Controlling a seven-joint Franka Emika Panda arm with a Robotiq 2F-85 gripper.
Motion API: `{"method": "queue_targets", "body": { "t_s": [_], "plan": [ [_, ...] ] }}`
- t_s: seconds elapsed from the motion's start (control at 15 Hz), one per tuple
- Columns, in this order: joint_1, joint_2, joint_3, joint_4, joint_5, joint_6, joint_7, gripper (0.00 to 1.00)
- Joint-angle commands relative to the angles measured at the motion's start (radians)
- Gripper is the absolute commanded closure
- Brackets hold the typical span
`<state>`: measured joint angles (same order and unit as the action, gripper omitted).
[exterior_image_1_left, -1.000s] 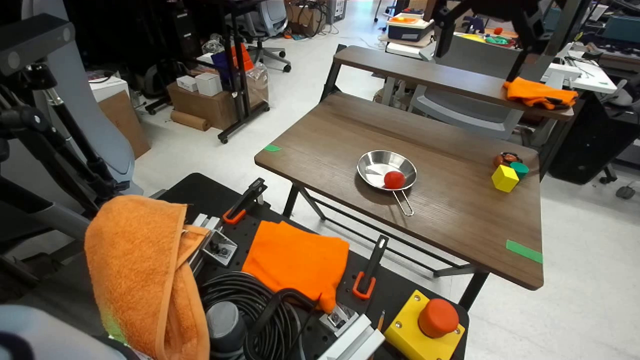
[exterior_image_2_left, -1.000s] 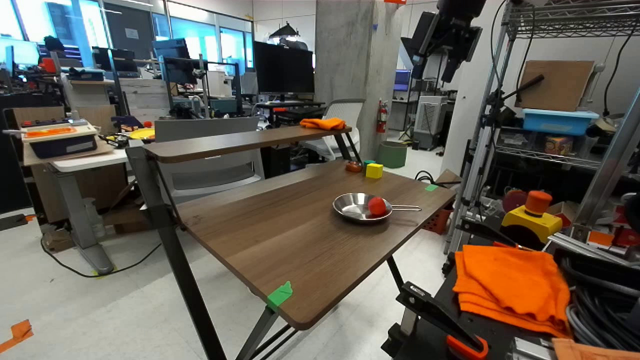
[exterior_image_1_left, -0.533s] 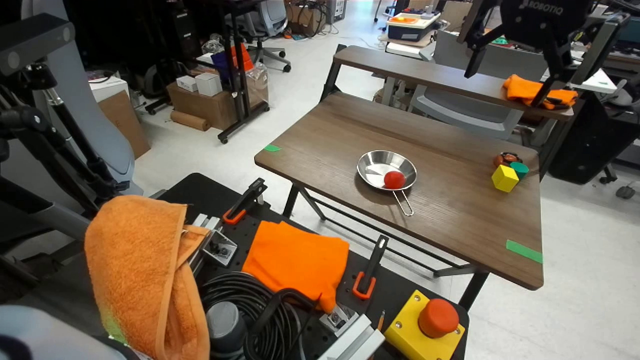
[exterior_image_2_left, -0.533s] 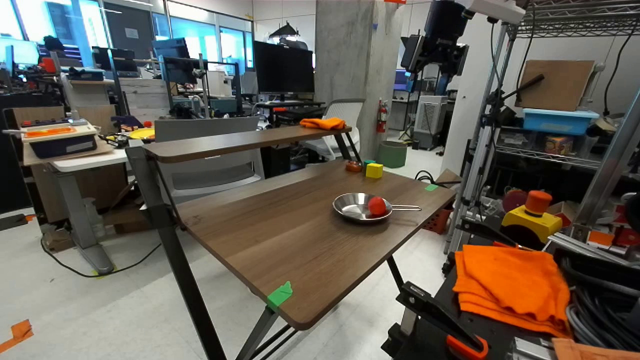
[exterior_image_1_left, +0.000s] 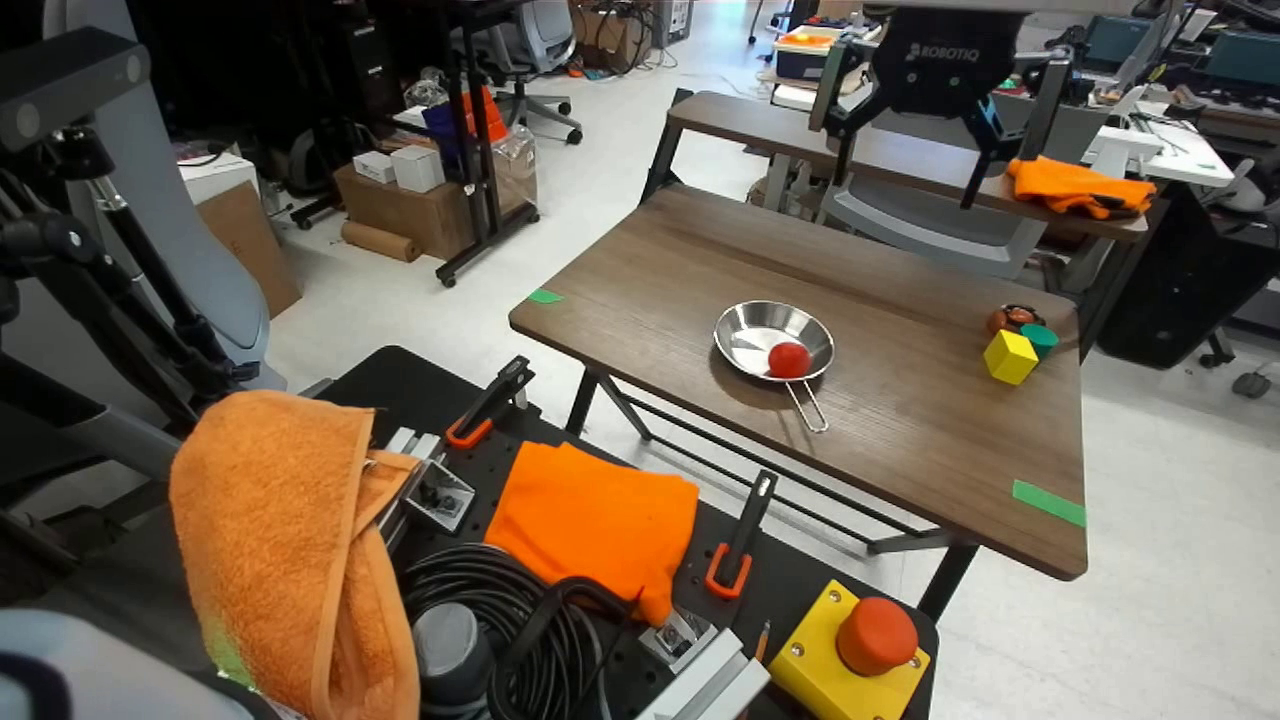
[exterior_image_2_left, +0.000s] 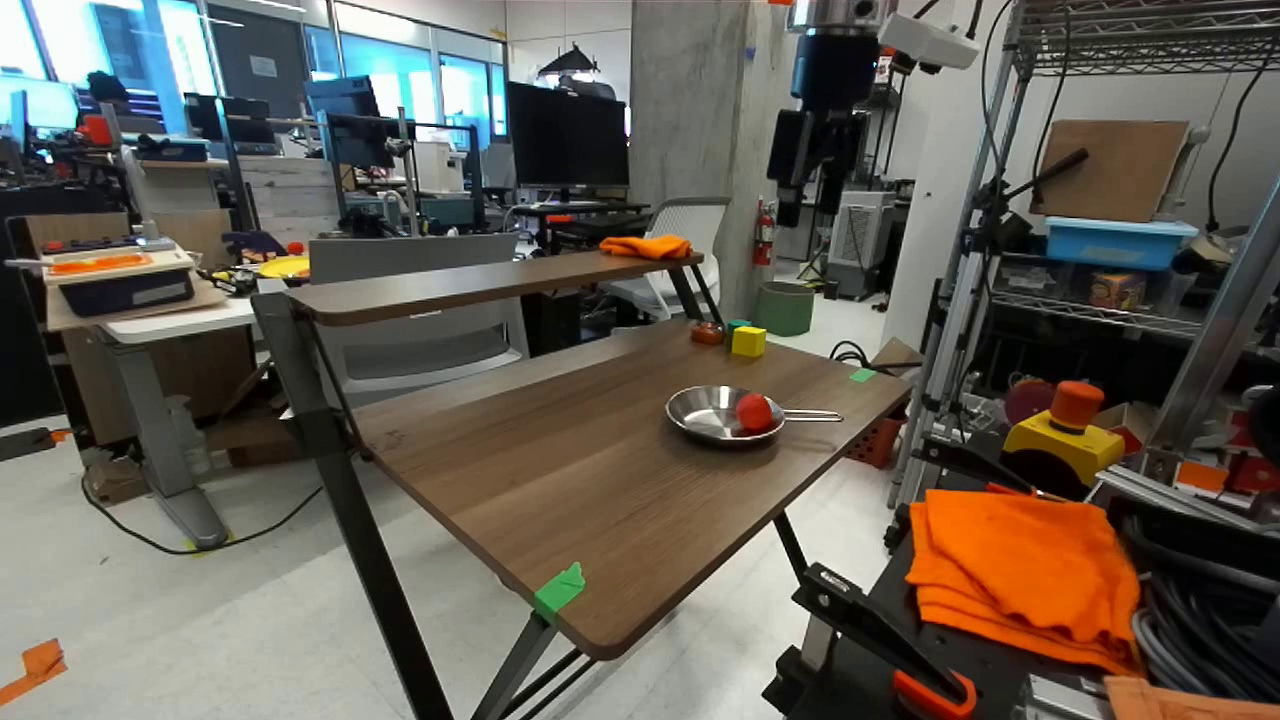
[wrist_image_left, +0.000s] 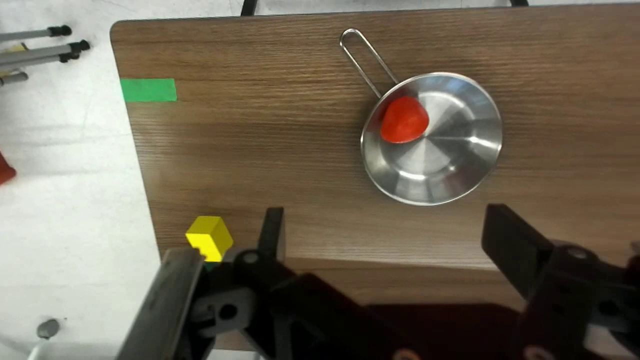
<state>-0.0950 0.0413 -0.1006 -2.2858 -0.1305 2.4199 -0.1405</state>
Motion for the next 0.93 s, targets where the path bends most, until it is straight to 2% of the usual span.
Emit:
{"method": "queue_targets", "body": {
  "t_s": [0.0, 0.07, 0.27, 0.6, 0.73, 0.87],
  "plan": [
    [0.001, 0.042, 0.018, 0.006, 0.030, 0.001, -0.198, 0.00],
    [-0.002, 0.057, 0.021, 0.006, 0.035, -0.002, -0.253, 0.00],
    [-0.011, 0.102, 0.022, 0.010, 0.023, -0.010, -0.314, 0.00],
    [-0.021, 0.148, 0.023, 0.006, 0.004, -0.015, -0.320, 0.00],
    [0.011, 0.162, -0.011, -0.010, -0.146, 0.079, -0.136, 0.00],
    [0.023, 0.181, -0.029, -0.007, -0.214, 0.164, 0.017, 0.00]
  ]
}}
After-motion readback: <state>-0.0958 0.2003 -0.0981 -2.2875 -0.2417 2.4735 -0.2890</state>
